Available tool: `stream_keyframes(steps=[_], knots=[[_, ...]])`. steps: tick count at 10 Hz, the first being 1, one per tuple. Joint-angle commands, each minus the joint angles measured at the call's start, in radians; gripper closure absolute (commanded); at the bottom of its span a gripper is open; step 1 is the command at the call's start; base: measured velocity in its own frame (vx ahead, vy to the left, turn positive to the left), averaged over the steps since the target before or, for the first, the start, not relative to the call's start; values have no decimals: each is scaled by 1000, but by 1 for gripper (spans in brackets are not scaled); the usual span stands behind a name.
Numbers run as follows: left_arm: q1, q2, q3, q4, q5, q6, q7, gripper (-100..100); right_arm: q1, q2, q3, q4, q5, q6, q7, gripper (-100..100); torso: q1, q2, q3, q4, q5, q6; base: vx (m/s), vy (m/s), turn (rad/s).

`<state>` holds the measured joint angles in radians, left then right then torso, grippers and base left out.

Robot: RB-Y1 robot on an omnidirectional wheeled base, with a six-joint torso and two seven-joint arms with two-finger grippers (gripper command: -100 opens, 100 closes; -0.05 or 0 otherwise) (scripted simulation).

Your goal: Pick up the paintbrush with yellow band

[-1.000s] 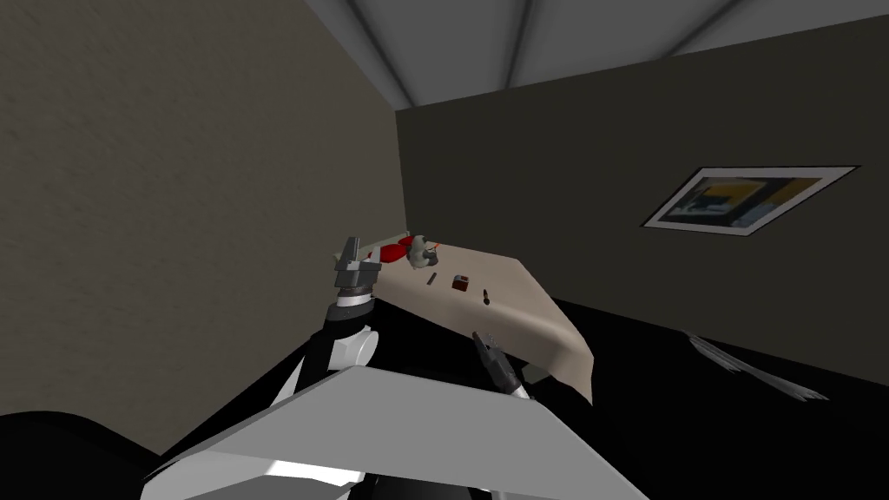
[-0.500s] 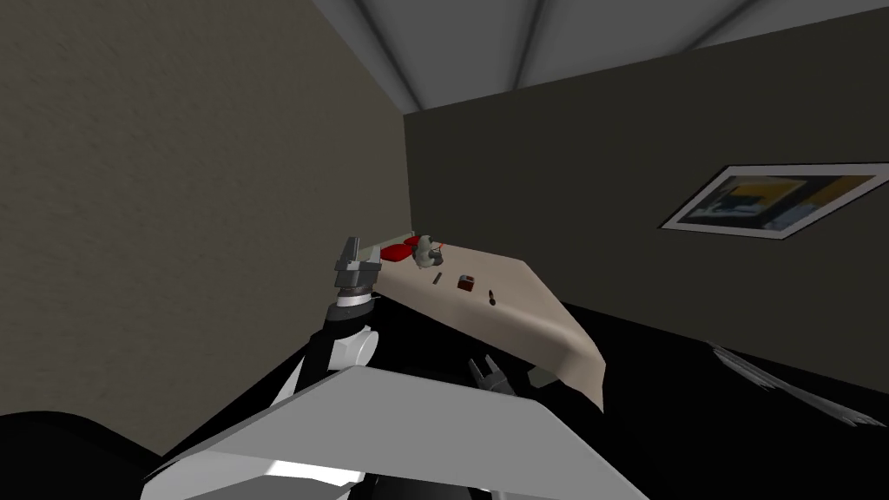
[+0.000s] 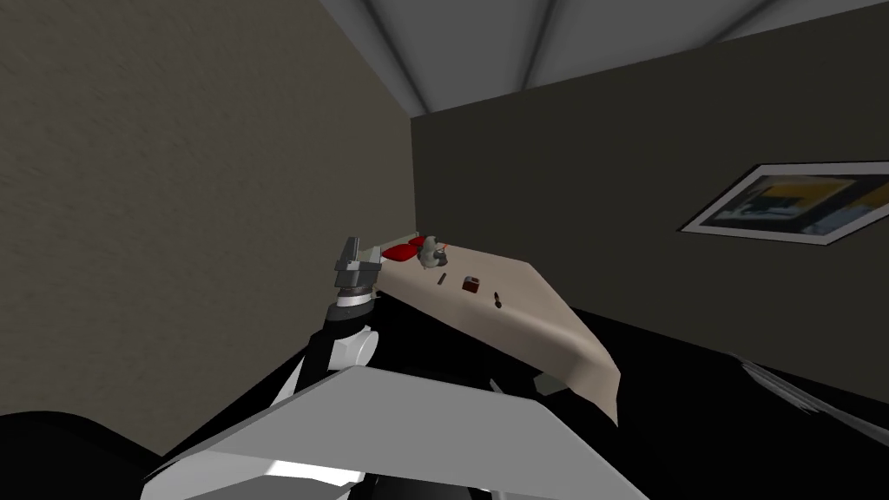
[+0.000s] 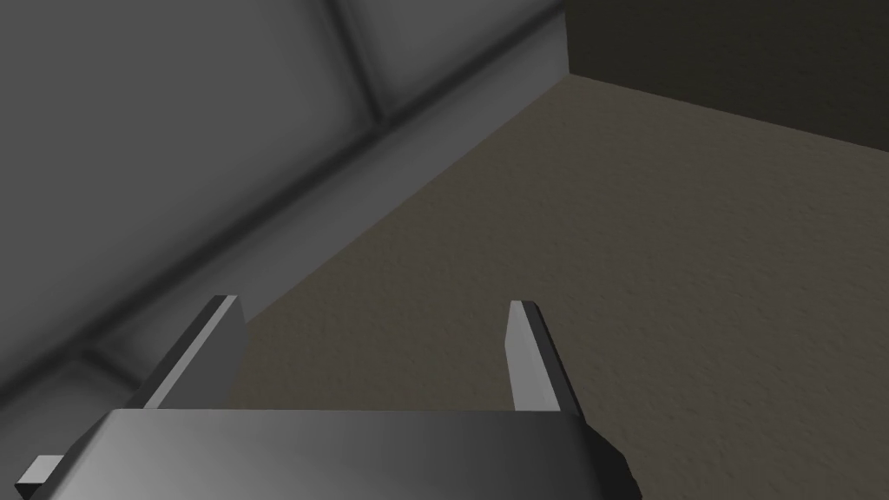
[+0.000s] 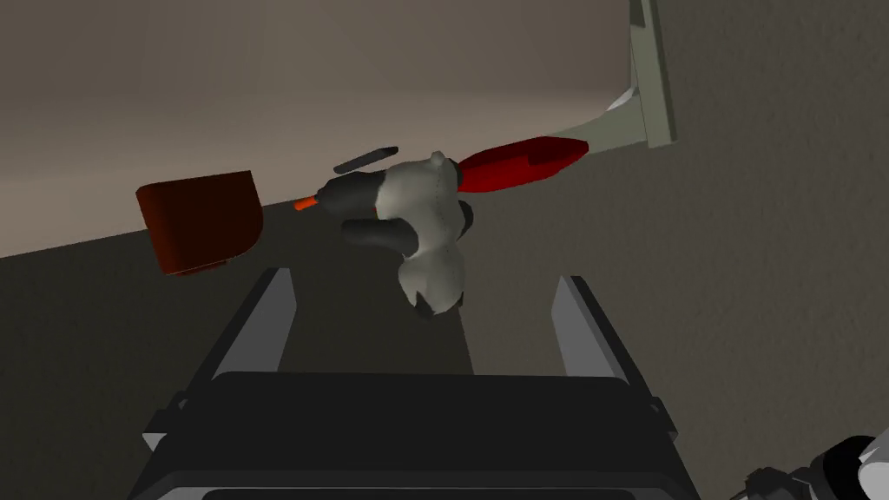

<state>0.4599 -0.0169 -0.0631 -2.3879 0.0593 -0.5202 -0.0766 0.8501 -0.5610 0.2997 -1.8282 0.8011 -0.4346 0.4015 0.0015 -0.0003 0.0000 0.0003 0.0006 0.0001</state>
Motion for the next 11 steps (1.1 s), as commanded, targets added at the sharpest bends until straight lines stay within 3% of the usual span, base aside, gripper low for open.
stream_keyframes(steps=[1, 2, 3, 4, 5, 6, 7, 8, 11], knots=[[0, 0, 0, 0, 0, 0, 0, 0, 15, -42, 21, 19, 50, 24, 43, -100, 0, 0, 0, 0, 0, 0, 33, 52, 88], [0, 0, 0, 0, 0, 0, 0, 0, 15, -42, 21, 19, 79, 24, 43, -100, 1, -1, -1, 0, 0, 0, 34, 33, 47], [0, 0, 0, 0, 0, 0, 0, 0, 23, -76, 33, 45, 110, 34, 84, -100, 0, -1, -1, 0, 0, 0, 47, 37, 119], [0, 0, 0, 0, 0, 0, 0, 0, 23, -76, 33, 45, 142, 34, 84, -100, 0, -2, -1, 0, 0, 0, 41, 25, 46], [0, 0, 0, 0, 0, 0, 0, 0, 29, -110, 43, 70, 173, 43, 124, -100, -1, -2, -1, 0, 0, 0, 48, 25, 81], [0, 0, 0, 0, 0, 0, 0, 0, 29, -110, 43, 70, 203, 43, 125, -100, -1, -2, -1, -1, 0, 0, 51, 26, 48], [0, 0, 0, 0, 0, 0, 0, 0, 31, -144, 52, 93, 234, 52, 165, -100, -1, -3, -2, -1, 0, 0, 86, 26, 94], [0, 0, 0, 0, 0, 0, 0, 0, 31, -144, 52, 93, 268, 52, 165, -100, -1, -4, -2, -1, 0, 0, 77, 15, 49], [0, 0, 0, 0, 0, 0, 0, 0, 27, -207, 65, 137, 361, 66, 245, -100, -2, -4, -3, -1, 0, 0, 83, 4, 76]])
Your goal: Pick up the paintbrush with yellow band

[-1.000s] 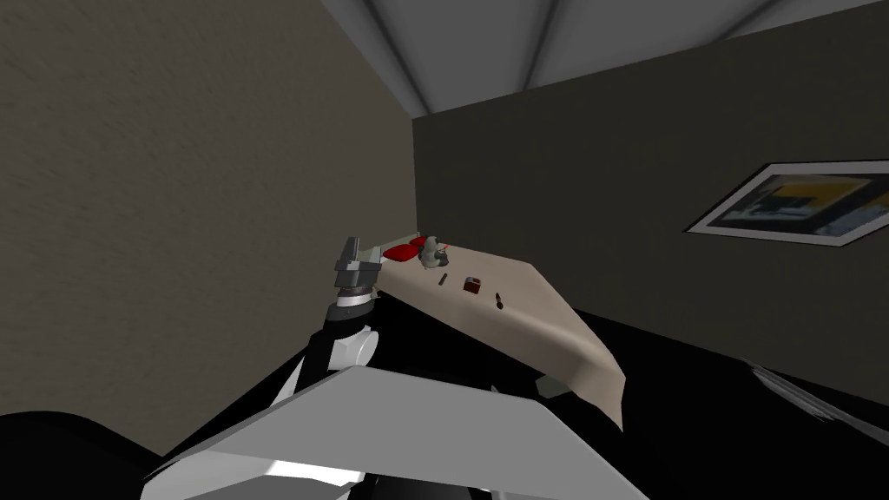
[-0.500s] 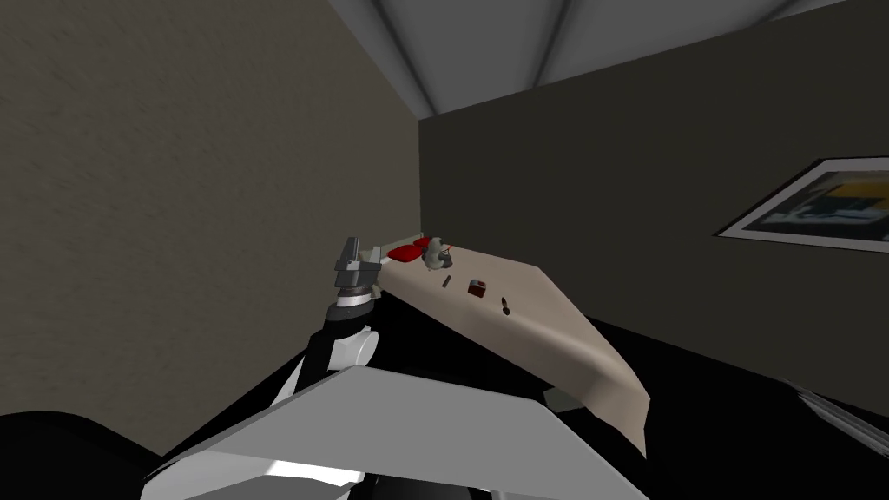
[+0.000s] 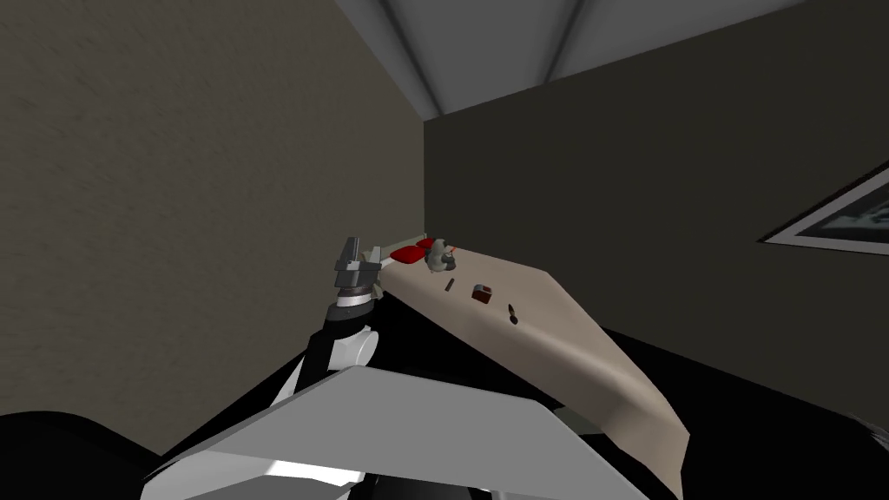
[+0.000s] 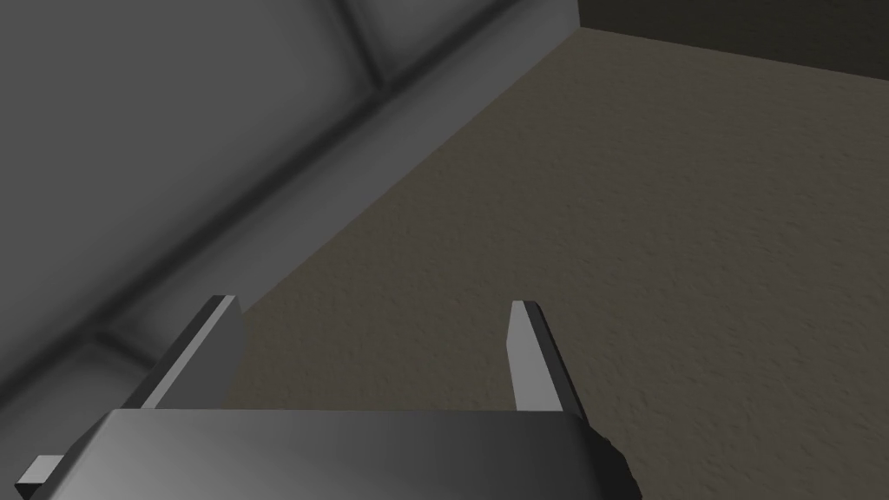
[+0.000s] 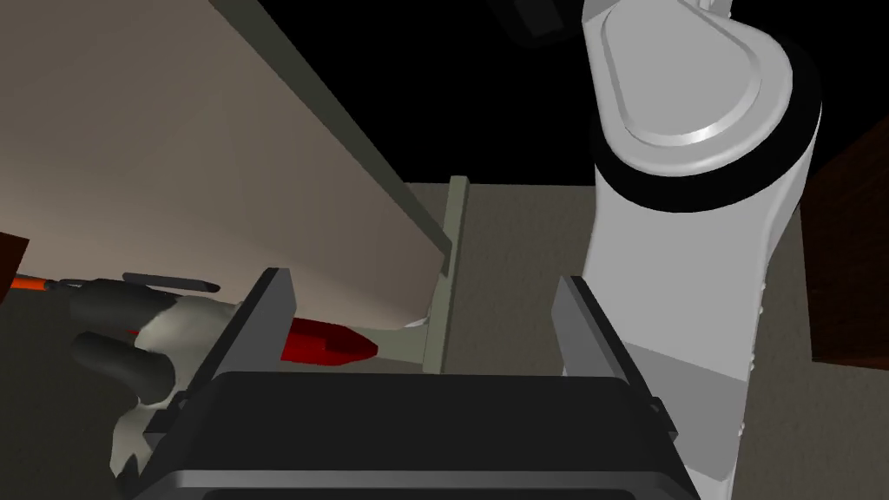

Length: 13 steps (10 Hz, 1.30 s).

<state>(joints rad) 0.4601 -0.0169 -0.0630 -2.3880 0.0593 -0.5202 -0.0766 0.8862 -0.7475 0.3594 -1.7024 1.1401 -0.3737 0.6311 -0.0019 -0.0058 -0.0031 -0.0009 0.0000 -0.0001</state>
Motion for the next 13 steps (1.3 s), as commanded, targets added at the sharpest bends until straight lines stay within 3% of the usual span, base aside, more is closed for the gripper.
stream_keyframes(steps=[1, 2, 3, 4, 5, 6, 13], knots=[[0, 0, 0, 0, 0, 0, 0, 0, -9, -21, 5, 11, 50, 5, 15, -100, 0, 0, 0, 0, 0, 0, 94, -11, 49], [0, 0, 0, 0, 0, 0, 0, 0, -9, -21, 5, 11, 60, 5, 15, -100, 0, 0, 0, 0, 0, 0, 49, 1, 6], [0, 0, 0, 0, 0, 0, 0, 0, -14, -51, 10, 31, 99, 12, 54, -100, 1, 2, 1, 0, 0, 0, 73, 9, 98], [0, 0, 0, 0, 0, 0, 0, 0, -14, -51, 10, 31, 122, 12, 54, -100, 1, 1, 1, 0, 0, 0, 92, -2, 52], [0, 0, 0, 0, 0, 0, 0, 0, -22, -78, 14, 49, 150, 17, 92, -100, 1, 0, 0, 0, 0, 0, 130, -12, 72], [0, 0, 0, 0, 0, 0, 0, 0, -22, -78, 14, 49, 184, 17, 92, -100, 0, -2, -1, 0, 0, 0, 112, -19, 49], [0, 0, 0, 0, 0, 0, 0, 0, -67, -174, 21, 112, 399, 32, 231, -100, -2, -2, -1, -1, -1, 0, 119, -33, 60]])
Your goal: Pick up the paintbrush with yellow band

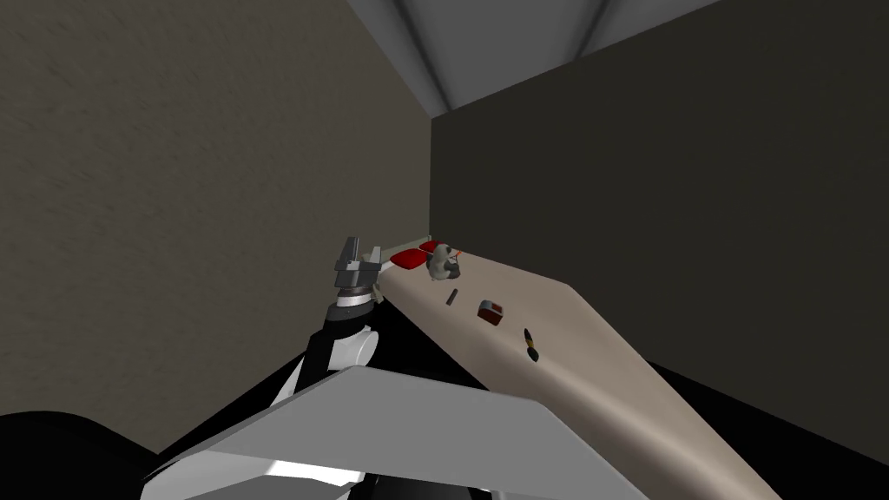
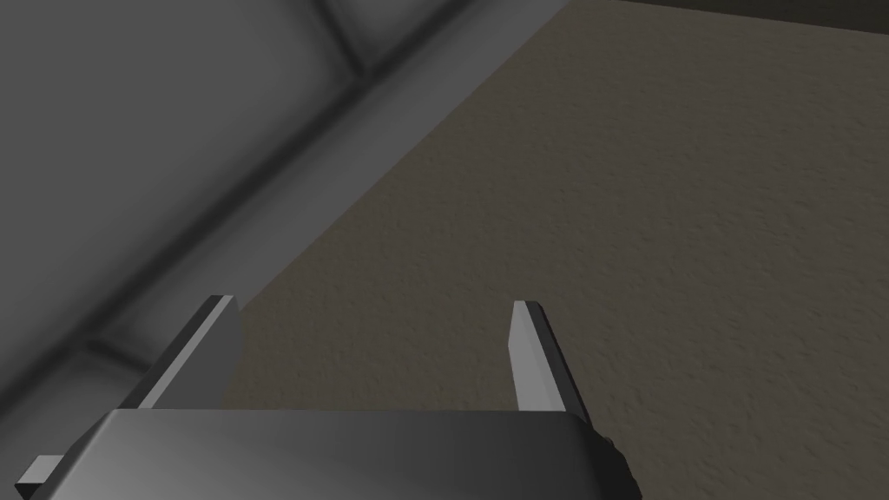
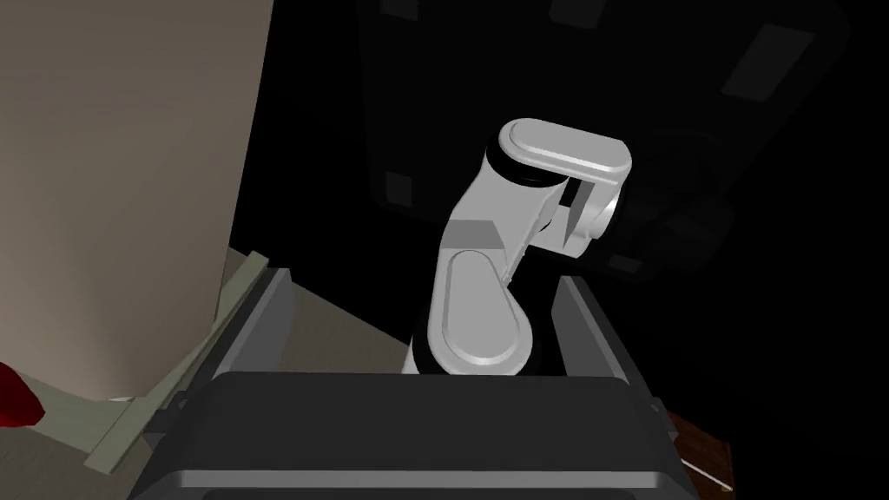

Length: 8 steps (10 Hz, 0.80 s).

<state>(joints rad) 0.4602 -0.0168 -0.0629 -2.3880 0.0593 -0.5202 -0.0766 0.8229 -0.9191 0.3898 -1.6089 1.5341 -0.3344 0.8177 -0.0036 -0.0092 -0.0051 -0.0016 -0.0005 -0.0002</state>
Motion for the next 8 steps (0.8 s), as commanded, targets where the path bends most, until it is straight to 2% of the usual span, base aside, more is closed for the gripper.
stream_keyframes(steps=[1, 2, 3, 4, 5, 6, 7, 8], knots=[[0, 0, 0, 0, 0, 0, 0, 0, -4, -3, -10, 18, 23, -7, 45, -100, 0, 0, 0, 0, 0, 0, 128, -41, 45], [0, 0, 0, 0, 0, 0, 0, 0, -18, -24, -11, 31, 64, -4, 74, -100, 0, 1, 0, 0, 0, 0, 152, -50, 93], [0, 0, 0, 0, 0, 0, 0, 0, -18, -24, -11, 31, 77, -4, 76, -100, 0, -1, 0, 0, 0, 0, 113, -45, 48], [0, 0, 0, 0, 0, 0, 0, 0, -33, -45, -12, 42, 111, -1, 106, -100, 0, 1, 0, 0, 0, 0, 126, -53, 53], [0, 0, 0, 0, 0, 0, 0, 0, -33, -45, -12, 42, 128, -1, 106, -100, 0, 1, 0, 0, 0, 0, 104, -50, 50], [0, 0, 0, 0, 0, 0, 0, 0, -48, -65, -15, 52, 158, 1, 135, -100, 0, 2, 1, 0, 0, 0, 129, -47, 71], [0, 0, 0, 0, 0, 0, 0, 0, -48, -65, -15, 52, 176, 1, 135, -100, 0, 1, 0, 0, 0, 0, 130, -38, 42], [0, 0, 0, 0, 0, 0, 0, 0, -63, -85, -17, 60, 212, 3, 161, -100, 1, 1, 0, 0, 0, 1, 154, -39, 75]])
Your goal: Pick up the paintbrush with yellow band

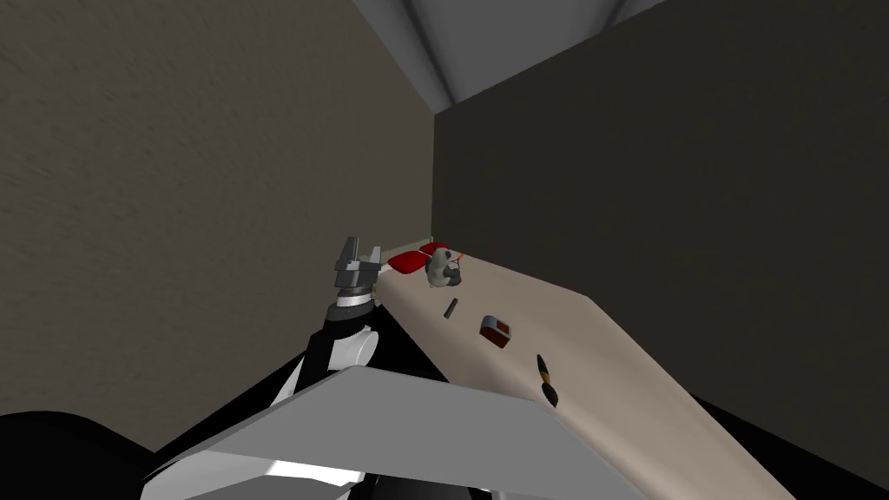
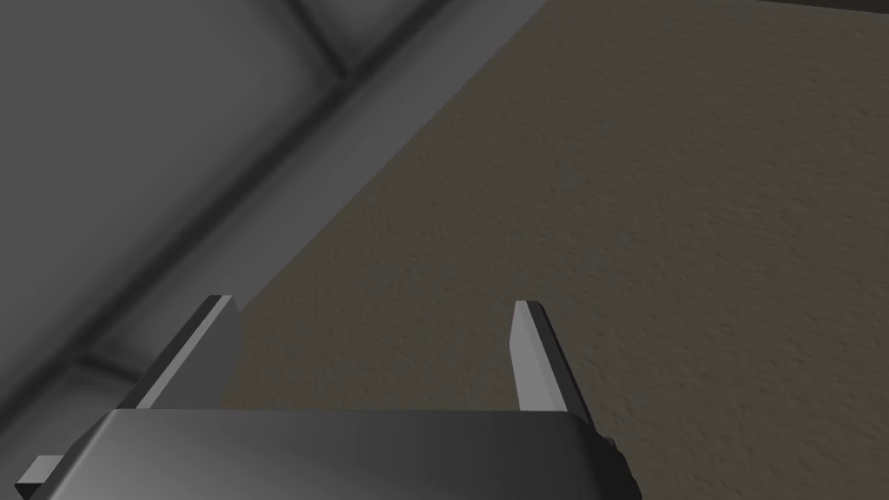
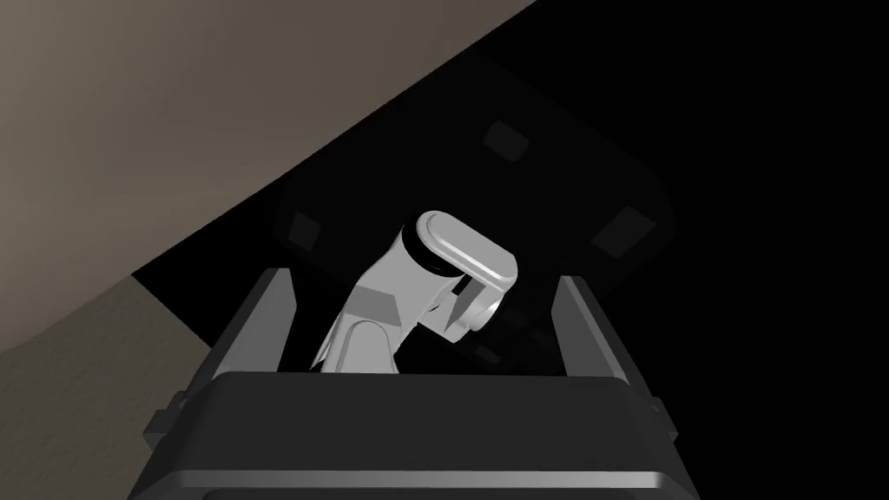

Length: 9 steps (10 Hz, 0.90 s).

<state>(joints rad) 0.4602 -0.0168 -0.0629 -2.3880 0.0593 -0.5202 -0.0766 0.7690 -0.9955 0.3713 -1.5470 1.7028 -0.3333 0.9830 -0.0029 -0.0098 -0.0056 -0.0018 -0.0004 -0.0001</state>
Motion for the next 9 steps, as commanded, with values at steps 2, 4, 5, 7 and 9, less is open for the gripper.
stream_keyframes(steps=[2, 4, 5, 7, 9], knots=[[0, 0, 0, 0, 0, 0, 0, 0, -24, -27, -1, 6, 81, 4, 20, -100, -1, 2, 1, 0, 0, 1, 125, -61, 48], [0, 0, 0, 0, 0, 0, 0, 0, -38, -45, -4, 12, 128, 6, 42, -100, -1, 3, 1, 0, 0, 1, 105, -55, 47], [0, 0, 0, 0, 0, 0, 0, 0, -50, -61, -8, 17, 163, 8, 61, -100, -1, 3, 2, 1, 0, 0, 158, -95, 84], [0, 0, 0, 0, 0, 0, 0, 0, -73, -86, -16, 24, 216, 13, 91, -100, -3, -2, -1, 0, -1, 0, 187, -91, 88], [0, 0, 0, 0, 0, 0, 0, 0, -91, -104, -26, 27, 250, 17, 110, -100, -2, -3, -2, -1, -1, 0, 183, -88, 54]])
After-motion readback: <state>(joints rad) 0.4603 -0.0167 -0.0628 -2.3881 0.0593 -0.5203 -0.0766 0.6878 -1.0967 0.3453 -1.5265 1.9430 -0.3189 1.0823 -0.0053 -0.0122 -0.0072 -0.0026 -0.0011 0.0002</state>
